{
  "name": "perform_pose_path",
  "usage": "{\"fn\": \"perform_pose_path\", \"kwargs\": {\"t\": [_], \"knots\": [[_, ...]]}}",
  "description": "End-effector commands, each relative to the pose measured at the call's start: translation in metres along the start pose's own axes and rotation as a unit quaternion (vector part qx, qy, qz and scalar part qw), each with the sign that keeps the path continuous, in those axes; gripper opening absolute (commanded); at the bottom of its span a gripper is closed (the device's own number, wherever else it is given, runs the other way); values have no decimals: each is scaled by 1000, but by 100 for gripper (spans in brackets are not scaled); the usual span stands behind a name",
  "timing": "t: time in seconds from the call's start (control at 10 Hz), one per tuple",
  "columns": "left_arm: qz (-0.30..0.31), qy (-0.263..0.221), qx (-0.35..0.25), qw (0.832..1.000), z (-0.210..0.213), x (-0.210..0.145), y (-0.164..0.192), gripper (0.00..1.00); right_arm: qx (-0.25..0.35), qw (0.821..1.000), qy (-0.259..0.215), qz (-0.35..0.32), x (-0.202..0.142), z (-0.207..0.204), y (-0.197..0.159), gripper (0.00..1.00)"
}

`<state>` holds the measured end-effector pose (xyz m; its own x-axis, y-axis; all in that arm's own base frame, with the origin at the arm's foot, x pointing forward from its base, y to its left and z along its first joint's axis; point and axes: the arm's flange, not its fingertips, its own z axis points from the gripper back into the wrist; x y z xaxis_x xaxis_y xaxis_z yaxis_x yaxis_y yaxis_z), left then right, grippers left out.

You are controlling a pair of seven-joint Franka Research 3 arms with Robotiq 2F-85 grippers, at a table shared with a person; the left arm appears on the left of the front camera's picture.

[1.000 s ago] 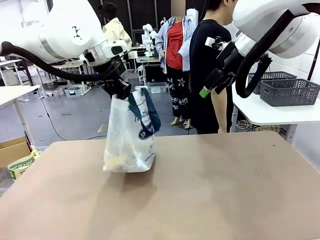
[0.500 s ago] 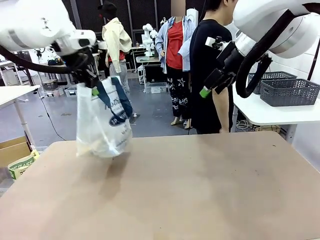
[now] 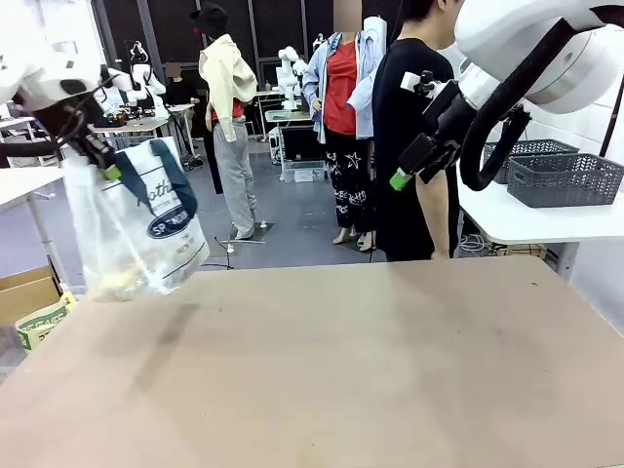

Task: Transfer purchased items from the store into the shopping bag.
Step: Move the Reusable shopping bag to the right side of the table.

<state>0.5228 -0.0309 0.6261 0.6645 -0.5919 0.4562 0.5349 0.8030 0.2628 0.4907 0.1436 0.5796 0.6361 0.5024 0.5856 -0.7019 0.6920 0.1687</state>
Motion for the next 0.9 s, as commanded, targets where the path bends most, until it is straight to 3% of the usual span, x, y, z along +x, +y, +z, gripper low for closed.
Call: {"fn": "perform_pose_path", "kwargs": {"t": [0.0, 0.2, 0.3, 0.6, 0.8], "knots": [[-6, -30, 46, 999, 9, -24, -1, 0, -3, 1000, 8, 3, -2, 1, 0, 100], [50, -14, 10, 999, 9, -44, 5, 0, -3, 1000, 8, 3, -2, 1, 0, 100], [9, -10, 21, 1000, -2, -29, 7, 0, -3, 1000, 8, 3, -2, 1, 0, 100], [9, -10, 21, 1000, -2, -29, 7, 0, -3, 1000, 8, 3, -2, 1, 0, 100], [23, -16, -8, 1000, -14, -51, 4, 0, -3, 1000, 8, 3, -2, 1, 0, 100]]}}
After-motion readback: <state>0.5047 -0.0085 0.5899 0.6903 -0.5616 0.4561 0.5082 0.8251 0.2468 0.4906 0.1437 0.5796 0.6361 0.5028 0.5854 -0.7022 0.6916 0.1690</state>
